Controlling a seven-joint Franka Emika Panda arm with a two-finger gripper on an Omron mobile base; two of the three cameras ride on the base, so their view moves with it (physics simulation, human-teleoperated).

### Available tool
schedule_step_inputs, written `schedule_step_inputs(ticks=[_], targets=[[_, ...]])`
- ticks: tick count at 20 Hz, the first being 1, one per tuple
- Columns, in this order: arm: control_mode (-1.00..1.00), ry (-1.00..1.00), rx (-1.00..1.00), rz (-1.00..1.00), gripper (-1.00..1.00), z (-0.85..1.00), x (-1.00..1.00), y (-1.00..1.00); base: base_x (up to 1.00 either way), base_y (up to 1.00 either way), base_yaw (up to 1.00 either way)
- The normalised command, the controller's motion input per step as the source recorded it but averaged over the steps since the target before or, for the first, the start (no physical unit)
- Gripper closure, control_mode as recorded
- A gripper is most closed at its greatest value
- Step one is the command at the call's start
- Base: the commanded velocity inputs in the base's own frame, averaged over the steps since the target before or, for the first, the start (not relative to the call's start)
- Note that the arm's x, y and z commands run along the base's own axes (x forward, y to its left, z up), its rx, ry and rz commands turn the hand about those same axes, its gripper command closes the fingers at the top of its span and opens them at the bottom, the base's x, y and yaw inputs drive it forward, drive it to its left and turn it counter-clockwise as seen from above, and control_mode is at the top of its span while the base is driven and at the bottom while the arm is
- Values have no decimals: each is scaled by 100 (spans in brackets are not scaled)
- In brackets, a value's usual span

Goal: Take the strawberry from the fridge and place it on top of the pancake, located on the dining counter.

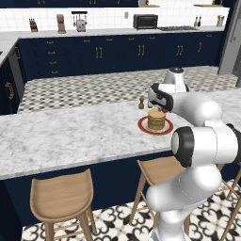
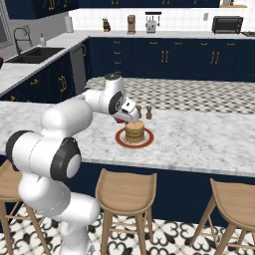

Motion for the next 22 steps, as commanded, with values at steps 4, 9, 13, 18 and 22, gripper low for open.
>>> schedule_step_inputs(ticks=[4,9,13,18,22], targets=[[-100,-6,0,0,100,-18,38,0,0,0,0],[-100,-6,0,0,100,-22,35,-4,0,0,0],[-100,-1,0,0,100,-9,25,-22,0,0,0],[-100,0,0,0,100,-15,39,-15,0,0,0],[-100,0,0,0,100,-22,33,-2,0,0,0]])
